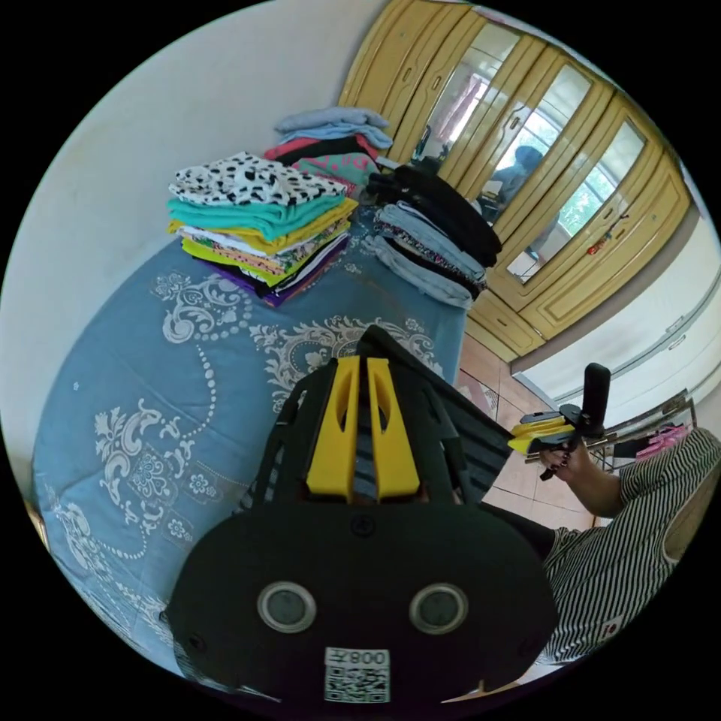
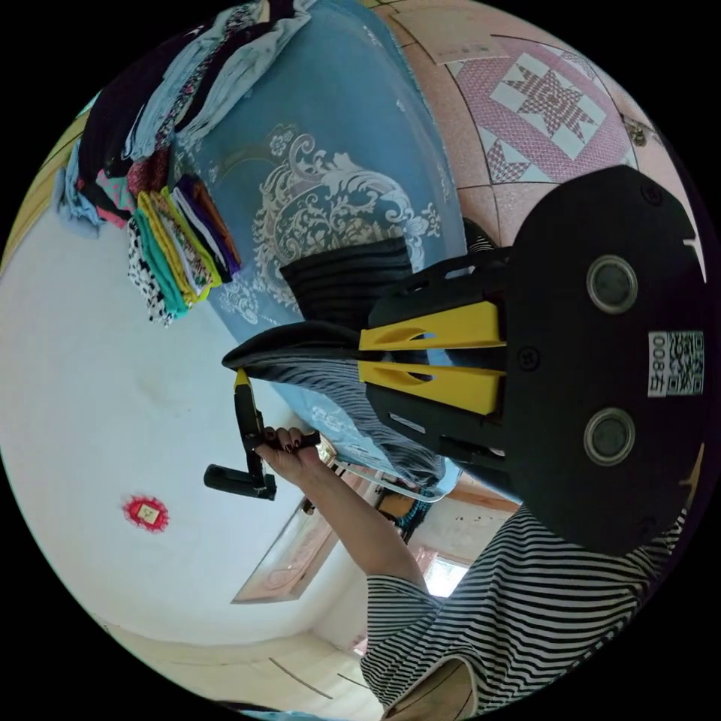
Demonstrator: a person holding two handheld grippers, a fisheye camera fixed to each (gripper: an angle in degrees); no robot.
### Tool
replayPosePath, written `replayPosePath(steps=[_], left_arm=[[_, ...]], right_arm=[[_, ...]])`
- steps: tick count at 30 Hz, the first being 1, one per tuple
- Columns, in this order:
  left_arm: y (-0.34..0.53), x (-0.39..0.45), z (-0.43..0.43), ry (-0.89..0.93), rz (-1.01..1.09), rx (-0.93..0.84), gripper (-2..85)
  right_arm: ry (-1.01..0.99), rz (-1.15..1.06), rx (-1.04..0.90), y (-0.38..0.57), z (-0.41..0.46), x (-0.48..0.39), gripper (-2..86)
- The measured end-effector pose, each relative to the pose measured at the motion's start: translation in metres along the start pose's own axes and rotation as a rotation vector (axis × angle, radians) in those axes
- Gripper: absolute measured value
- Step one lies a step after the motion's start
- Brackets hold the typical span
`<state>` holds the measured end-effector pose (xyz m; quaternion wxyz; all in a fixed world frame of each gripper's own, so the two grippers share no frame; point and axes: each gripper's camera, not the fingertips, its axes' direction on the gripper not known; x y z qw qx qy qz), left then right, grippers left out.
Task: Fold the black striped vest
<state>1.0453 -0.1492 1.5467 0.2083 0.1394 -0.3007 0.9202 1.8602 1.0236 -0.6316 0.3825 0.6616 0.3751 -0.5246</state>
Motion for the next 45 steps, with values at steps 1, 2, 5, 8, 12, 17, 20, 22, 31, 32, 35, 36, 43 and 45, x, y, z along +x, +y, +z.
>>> replayPosePath(steps=[1, 2, 5, 8, 12, 17, 20, 22, 31, 32, 35, 36, 43, 45], left_arm=[[-0.002, -0.001, 0.009, 0.000, -0.004, -0.016, 1.8], [-0.005, -0.003, 0.026, -0.013, -0.016, -0.049, 1.8], [-0.011, -0.011, 0.065, -0.018, -0.054, -0.128, 1.7], [-0.015, -0.014, 0.091, -0.039, -0.054, -0.178, 1.7], [-0.020, -0.018, 0.114, -0.051, -0.057, -0.216, 1.7], [-0.019, -0.025, 0.131, -0.046, -0.073, -0.245, 1.8], [-0.014, -0.027, 0.137, -0.050, -0.079, -0.258, 1.8], [-0.011, -0.028, 0.136, -0.050, -0.085, -0.254, 1.8], [0.000, -0.027, 0.098, -0.041, -0.100, -0.188, 1.9], [0.002, -0.027, 0.096, -0.043, -0.100, -0.197, 1.9], [0.011, -0.026, 0.094, -0.070, -0.088, -0.239, 2.0], [0.016, -0.026, 0.090, -0.075, -0.095, -0.237, 2.1], [0.037, -0.029, 0.040, -0.047, -0.101, -0.213, 2.7], [0.048, -0.031, 0.005, -0.037, -0.121, -0.146, 2.8]], right_arm=[[0.000, 0.011, -0.007, 0.000, 0.001, 0.004, 2.2], [0.013, 0.036, -0.018, 0.001, 0.005, 0.013, 2.2], [0.030, 0.087, -0.045, 0.002, 0.014, 0.032, 2.1], [0.037, 0.116, -0.061, -0.002, 0.020, 0.044, 1.9], [0.053, 0.136, -0.079, -0.011, 0.025, 0.053, 1.8], [0.075, 0.149, -0.098, -0.024, 0.028, 0.056, 1.6], [0.104, 0.145, -0.112, -0.033, 0.031, 0.053, 1.4], [0.108, 0.147, -0.109, -0.039, 0.030, 0.049, 1.3], [0.122, 0.106, -0.076, -0.087, 0.013, 0.012, 0.8], [0.138, 0.102, -0.090, -0.093, 0.014, 0.008, 0.8], [0.188, 0.109, -0.141, -0.108, 0.024, 0.001, 0.8], [0.205, 0.108, -0.152, -0.113, 0.027, -0.003, 0.9], [0.223, 0.092, -0.160, -0.156, 0.025, -0.042, 1.2], [0.219, 0.096, -0.166, -0.173, 0.023, -0.057, 1.2]])
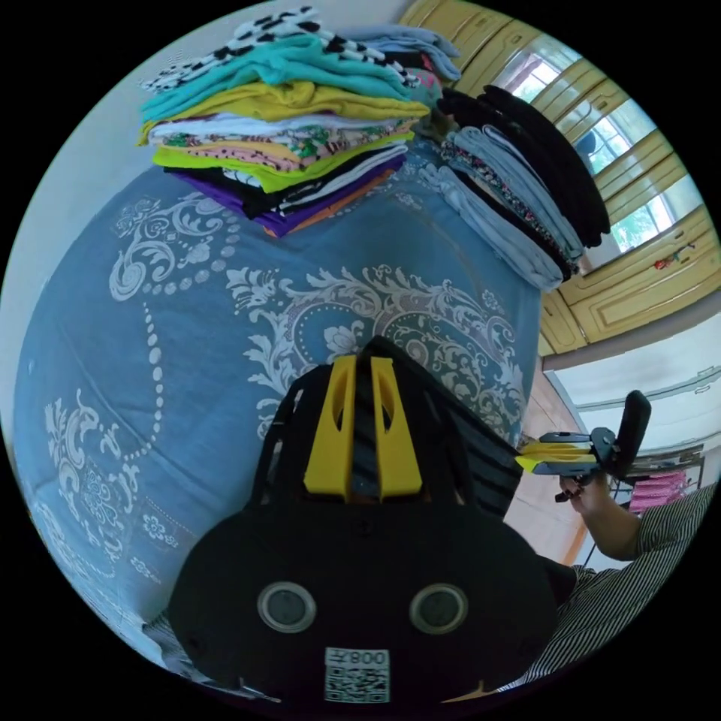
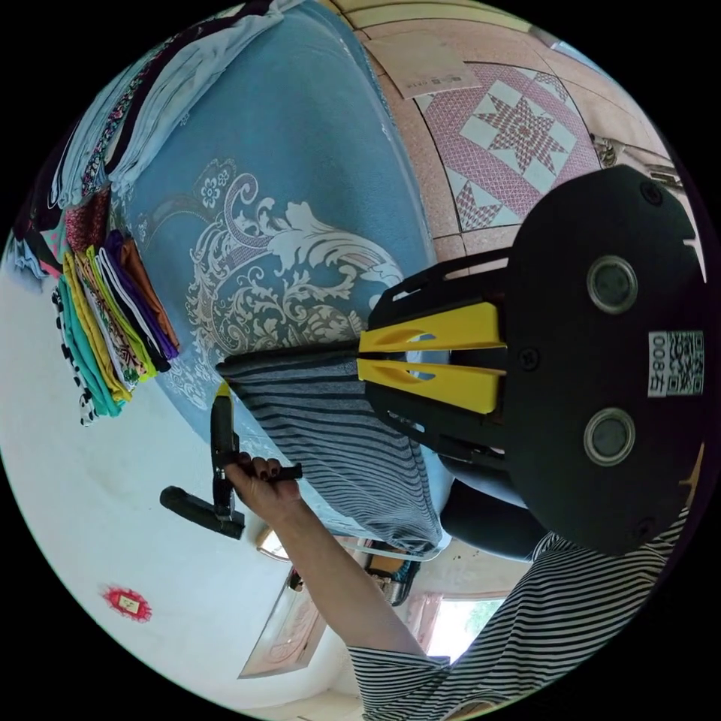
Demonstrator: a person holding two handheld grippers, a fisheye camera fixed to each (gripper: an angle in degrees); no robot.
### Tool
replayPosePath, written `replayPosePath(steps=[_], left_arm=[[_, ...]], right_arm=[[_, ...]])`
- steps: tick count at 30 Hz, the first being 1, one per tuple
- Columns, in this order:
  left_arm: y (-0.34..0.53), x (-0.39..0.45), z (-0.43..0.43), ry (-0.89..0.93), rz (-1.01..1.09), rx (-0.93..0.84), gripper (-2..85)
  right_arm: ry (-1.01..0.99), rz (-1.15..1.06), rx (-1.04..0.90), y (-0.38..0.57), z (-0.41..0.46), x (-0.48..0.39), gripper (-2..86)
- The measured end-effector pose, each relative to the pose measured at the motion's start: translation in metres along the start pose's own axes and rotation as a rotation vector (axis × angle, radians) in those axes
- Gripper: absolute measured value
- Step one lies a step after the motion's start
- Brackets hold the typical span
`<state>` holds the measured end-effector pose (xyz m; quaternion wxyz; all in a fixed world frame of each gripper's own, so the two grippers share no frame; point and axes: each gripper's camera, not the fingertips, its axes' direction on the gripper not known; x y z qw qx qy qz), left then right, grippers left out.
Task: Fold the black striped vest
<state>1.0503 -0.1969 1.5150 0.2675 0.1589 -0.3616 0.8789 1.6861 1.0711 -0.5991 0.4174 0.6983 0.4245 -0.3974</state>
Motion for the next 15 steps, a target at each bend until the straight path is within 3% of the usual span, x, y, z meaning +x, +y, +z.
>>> replayPosePath(steps=[6, 10, 15], left_arm=[[0.077, -0.003, -0.093, 0.079, -0.024, 0.112, 2.6], [0.156, -0.001, -0.132, 0.110, -0.072, 0.081, 2.1], [0.261, 0.004, -0.180, 0.083, -0.158, 0.015, 0.9]], right_arm=[[0.009, 0.030, 0.036, -0.031, -0.031, -0.046, 0.5], [0.056, 0.023, 0.085, -0.054, -0.056, -0.085, 0.1], [0.106, -0.208, -0.004, -0.107, -0.053, -0.191, 0.0]])
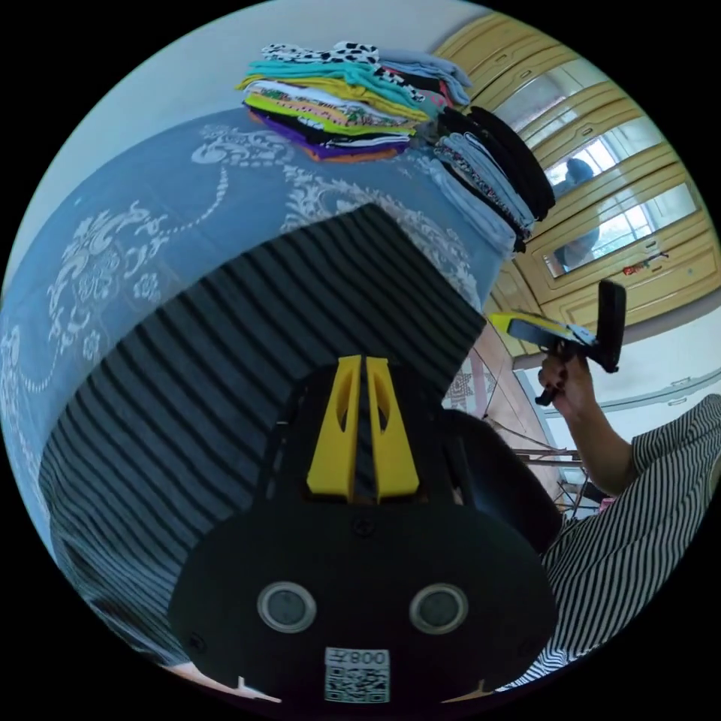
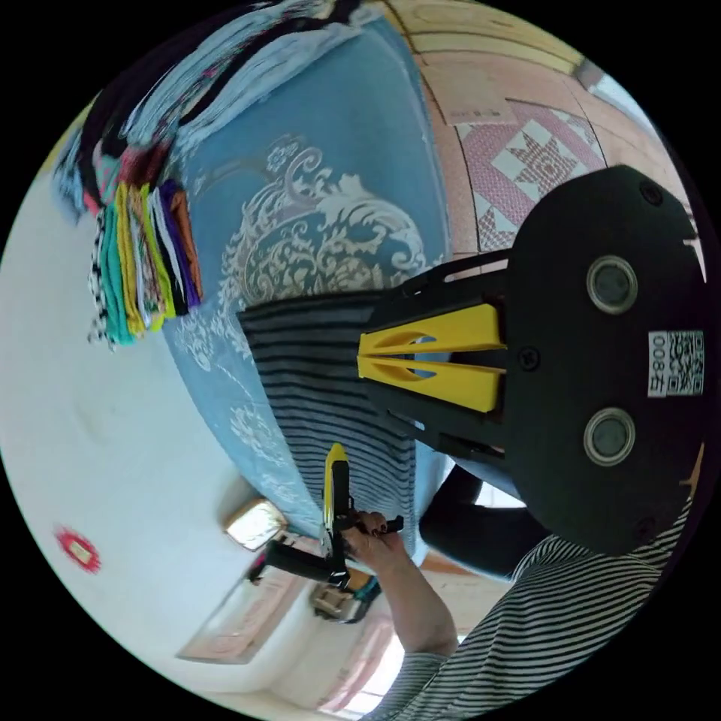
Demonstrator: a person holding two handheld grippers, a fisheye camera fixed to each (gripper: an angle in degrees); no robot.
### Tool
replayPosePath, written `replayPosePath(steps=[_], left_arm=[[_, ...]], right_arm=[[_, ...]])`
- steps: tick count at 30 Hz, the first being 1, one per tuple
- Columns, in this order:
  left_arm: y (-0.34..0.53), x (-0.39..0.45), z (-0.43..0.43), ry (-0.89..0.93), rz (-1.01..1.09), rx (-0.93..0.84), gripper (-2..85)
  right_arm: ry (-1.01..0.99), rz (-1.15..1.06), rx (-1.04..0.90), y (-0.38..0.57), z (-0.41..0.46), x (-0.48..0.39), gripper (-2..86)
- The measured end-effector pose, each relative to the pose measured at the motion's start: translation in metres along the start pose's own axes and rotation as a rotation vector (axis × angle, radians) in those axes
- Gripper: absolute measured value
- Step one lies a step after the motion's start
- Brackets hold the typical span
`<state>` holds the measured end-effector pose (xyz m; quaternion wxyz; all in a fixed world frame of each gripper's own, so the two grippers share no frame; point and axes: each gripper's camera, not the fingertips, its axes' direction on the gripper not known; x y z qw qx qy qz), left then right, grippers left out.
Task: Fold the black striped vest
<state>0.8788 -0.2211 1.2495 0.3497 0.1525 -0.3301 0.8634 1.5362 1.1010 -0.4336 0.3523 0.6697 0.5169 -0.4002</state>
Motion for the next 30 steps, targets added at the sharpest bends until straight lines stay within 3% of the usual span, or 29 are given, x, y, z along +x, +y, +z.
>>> replayPosePath(steps=[4, 5, 7, 10, 13, 18, 24, 26, 28, 30], left_arm=[[0.041, -0.002, -0.015, -0.052, -0.043, -0.101, 0.3], [0.051, -0.001, -0.021, -0.065, -0.046, -0.097, 0.2], [0.060, 0.002, -0.039, -0.101, -0.007, -0.081, 0.2], [0.069, 0.000, -0.077, -0.084, -0.008, -0.115, 0.1], [0.099, -0.007, -0.142, -0.065, -0.029, -0.020, 0.0], [0.205, -0.054, -0.270, -0.244, -0.214, 0.112, 0.0], [0.324, -0.138, -0.346, -0.321, -0.546, 0.069, 0.0], [0.348, -0.157, -0.349, -0.292, -0.596, 0.000, 0.0], [0.366, -0.161, -0.366, -0.270, -0.586, 0.082, 0.1], [0.374, -0.167, -0.390, -0.260, -0.591, 0.080, 0.1]], right_arm=[[0.101, -0.164, -0.161, -0.046, 0.030, -0.066, 0.1], [0.125, -0.196, -0.280, -0.058, 0.049, -0.082, 0.1], [0.185, -0.238, -0.209, -0.072, 0.046, -0.104, 0.1], [0.211, -0.240, -0.246, -0.105, 0.037, -0.130, 0.1], [0.219, -0.191, -0.296, -0.143, 0.017, -0.156, 0.1], [0.067, -0.289, -0.227, -0.208, -0.016, -0.249, 0.1], [0.039, -0.517, -0.338, -0.270, 0.020, -0.380, 0.2], [0.065, -0.573, -0.413, -0.280, 0.039, -0.410, 0.3], [0.139, -0.615, -0.502, -0.286, 0.060, -0.432, 0.2], [0.224, -0.679, -0.428, -0.294, 0.055, -0.456, 0.2]])
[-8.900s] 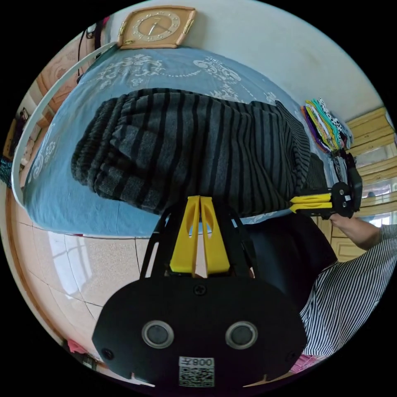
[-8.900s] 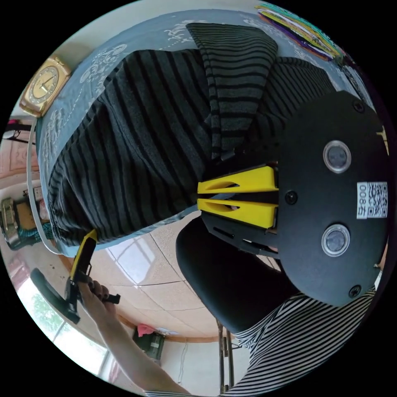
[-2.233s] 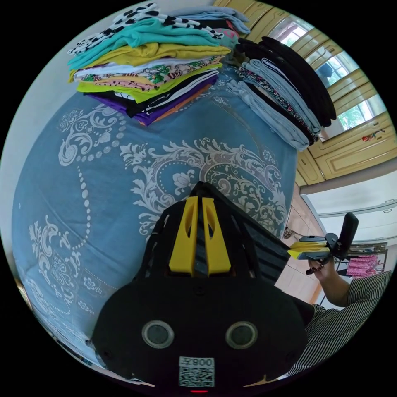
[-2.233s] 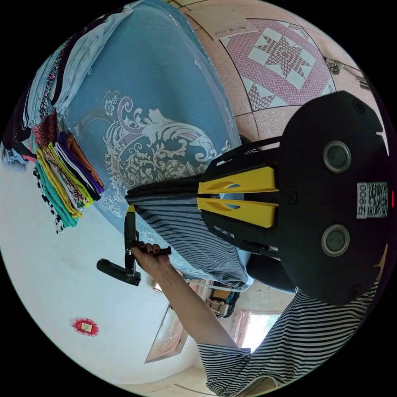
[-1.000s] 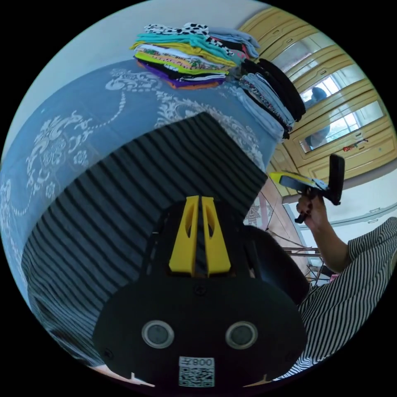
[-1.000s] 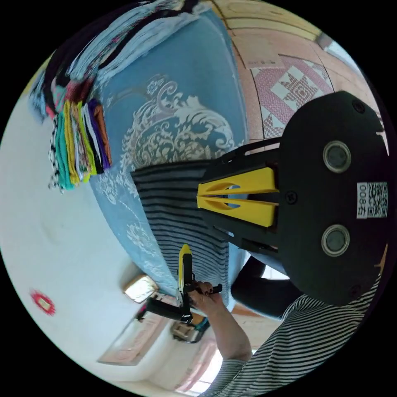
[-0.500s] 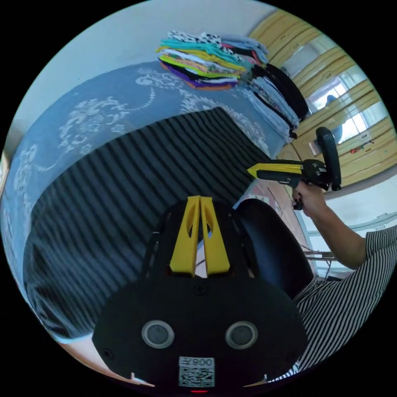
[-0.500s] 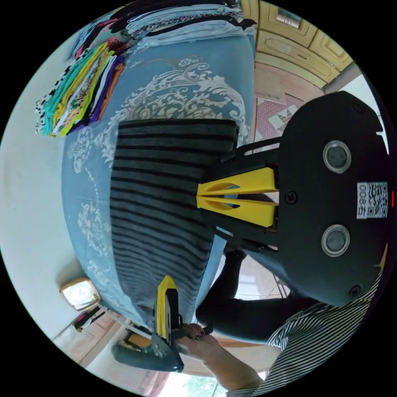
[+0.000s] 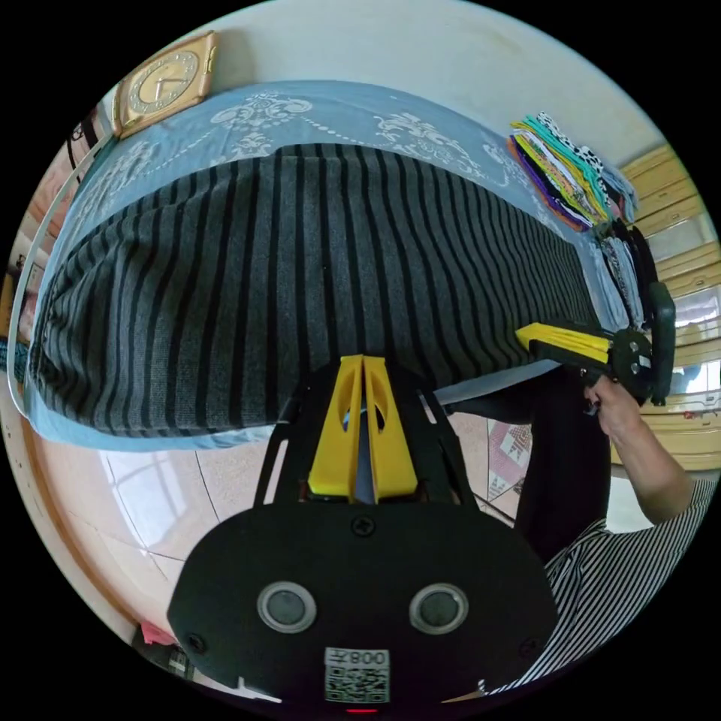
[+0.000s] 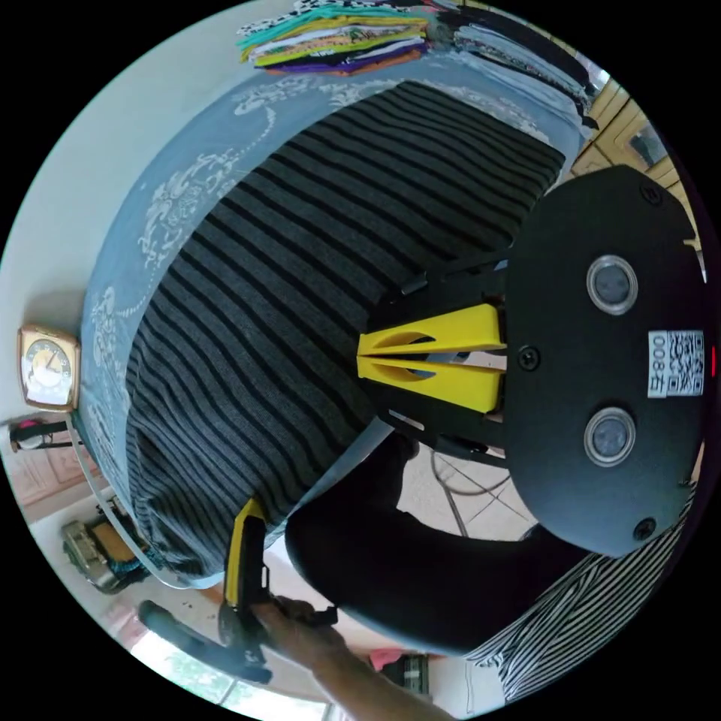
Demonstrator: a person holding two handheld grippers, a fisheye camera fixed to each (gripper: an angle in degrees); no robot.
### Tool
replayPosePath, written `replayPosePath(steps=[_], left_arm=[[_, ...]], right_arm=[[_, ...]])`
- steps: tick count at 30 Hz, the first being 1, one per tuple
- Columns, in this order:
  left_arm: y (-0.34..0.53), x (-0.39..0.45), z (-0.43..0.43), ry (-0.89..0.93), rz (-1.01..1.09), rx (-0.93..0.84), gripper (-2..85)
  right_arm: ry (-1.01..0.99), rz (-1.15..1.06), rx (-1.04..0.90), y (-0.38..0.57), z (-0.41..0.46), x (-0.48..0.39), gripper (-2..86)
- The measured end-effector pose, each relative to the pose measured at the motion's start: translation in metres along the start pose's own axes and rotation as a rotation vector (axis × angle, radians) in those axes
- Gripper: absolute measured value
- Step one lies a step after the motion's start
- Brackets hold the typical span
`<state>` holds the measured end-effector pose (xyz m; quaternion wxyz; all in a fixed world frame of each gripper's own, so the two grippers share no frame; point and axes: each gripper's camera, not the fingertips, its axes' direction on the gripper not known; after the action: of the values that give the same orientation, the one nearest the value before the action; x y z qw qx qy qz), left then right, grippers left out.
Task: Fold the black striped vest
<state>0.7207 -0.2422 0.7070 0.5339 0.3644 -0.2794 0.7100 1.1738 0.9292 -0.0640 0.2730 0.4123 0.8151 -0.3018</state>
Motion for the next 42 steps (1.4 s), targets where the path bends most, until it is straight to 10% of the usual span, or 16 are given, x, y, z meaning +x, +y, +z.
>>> replayPosePath(steps=[21, 31, 42], left_arm=[[-0.116, -0.171, -0.215, 0.067, 0.091, 0.182, 5.1], [-0.233, -0.261, -0.206, 0.069, 0.159, -0.077, 7.0], [-0.154, -0.290, -0.317, 0.153, 0.282, 0.269, 2.3]], right_arm=[[-0.204, 0.048, 0.014, -0.122, -0.114, 0.082, 0.2], [-0.331, 0.055, 0.023, -0.164, -0.143, 0.133, 0.1], [-0.515, 0.065, 0.189, -0.237, -0.219, 0.203, 0.1]])
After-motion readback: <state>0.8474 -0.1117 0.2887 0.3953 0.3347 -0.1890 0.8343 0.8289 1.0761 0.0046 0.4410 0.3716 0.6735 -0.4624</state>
